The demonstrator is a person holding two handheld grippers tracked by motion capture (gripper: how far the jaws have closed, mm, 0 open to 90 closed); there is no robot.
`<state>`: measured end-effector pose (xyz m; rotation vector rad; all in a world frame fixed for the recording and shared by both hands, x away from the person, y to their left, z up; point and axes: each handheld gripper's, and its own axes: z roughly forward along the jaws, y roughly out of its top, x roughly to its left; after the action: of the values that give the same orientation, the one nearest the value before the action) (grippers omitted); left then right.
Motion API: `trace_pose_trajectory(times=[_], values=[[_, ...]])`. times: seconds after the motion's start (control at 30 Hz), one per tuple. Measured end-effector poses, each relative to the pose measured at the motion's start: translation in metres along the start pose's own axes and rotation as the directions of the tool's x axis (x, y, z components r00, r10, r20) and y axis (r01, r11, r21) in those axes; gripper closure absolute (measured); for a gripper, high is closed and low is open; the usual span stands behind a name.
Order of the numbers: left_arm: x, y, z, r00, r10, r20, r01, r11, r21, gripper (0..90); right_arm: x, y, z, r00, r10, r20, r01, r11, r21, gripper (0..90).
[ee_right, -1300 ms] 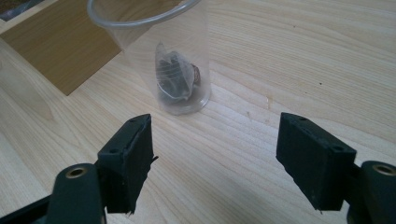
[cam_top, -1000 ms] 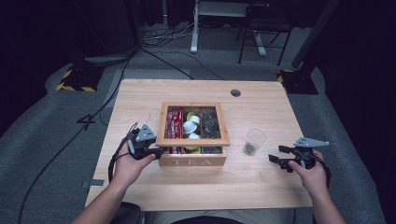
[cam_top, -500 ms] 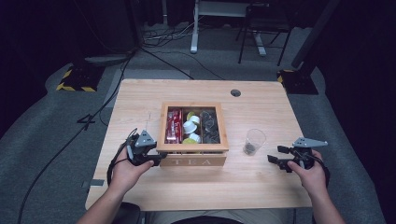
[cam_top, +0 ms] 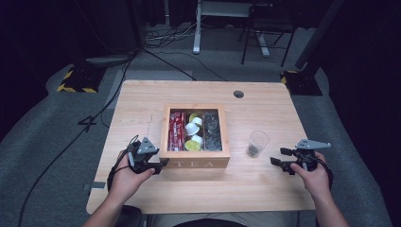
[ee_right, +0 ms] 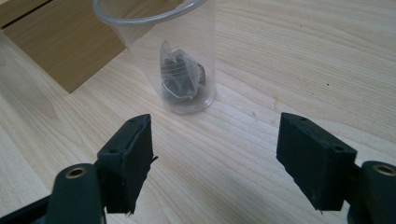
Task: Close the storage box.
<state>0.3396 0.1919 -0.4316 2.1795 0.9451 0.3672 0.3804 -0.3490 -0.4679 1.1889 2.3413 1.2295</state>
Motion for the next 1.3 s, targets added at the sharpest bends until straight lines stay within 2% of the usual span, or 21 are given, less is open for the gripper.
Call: trace_pose_trajectory(times=[0.2,0.33,0.4,0.57,0.83,0.97,1.07,1.17,1.3], values=[[0.002,0.003,-0.014,0.9993,-0.029,0.022,0.030,0.9980,-0.055,33.1,-0.001,0.002,0.001,1.0000,-0.003,-0.003,0.003,1.000,-0.006,27.5],[0.007,0.009,-0.027,0.9988,-0.033,0.037,0.037,0.9919,-0.122,29.0,-0.001,0.002,0.005,0.9999,-0.009,-0.011,0.009,1.000,0.006,27.4],[0.009,0.011,-0.033,0.9985,-0.047,0.026,0.051,0.9878,-0.147,27.6,-0.002,0.002,0.007,0.9999,-0.004,-0.015,0.004,1.000,0.008,27.4],[0.017,0.015,-0.042,0.9988,-0.046,-0.015,0.043,0.9823,-0.182,24.5,-0.005,0.005,0.010,0.9997,-0.008,-0.022,0.008,1.000,0.010,27.4],[0.027,0.003,-0.052,0.9947,-0.071,-0.075,0.056,0.9823,-0.179,21.6,-0.016,0.008,0.014,0.9995,-0.014,-0.027,0.014,1.000,0.008,27.3],[0.038,-0.007,-0.058,0.9920,-0.087,-0.091,0.070,0.9818,-0.177,18.9,-0.019,0.010,0.015,0.9995,-0.017,-0.028,0.017,1.000,0.007,27.3],[0.046,-0.016,-0.059,0.9856,-0.116,-0.123,0.096,0.9825,-0.159,17.4,-0.022,0.009,0.015,0.9997,-0.013,-0.021,0.013,1.000,0.008,27.0],[0.054,-0.028,-0.056,0.9770,-0.114,-0.180,0.097,0.9900,-0.103,17.1,-0.026,0.006,0.014,0.9999,-0.010,-0.009,0.010,1.000,0.015,26.5],[0.065,-0.045,-0.051,0.9652,-0.140,-0.221,0.130,0.9898,-0.059,17.3,-0.032,0.001,0.013,0.9999,-0.012,0.011,0.012,1.000,0.025,24.8]])
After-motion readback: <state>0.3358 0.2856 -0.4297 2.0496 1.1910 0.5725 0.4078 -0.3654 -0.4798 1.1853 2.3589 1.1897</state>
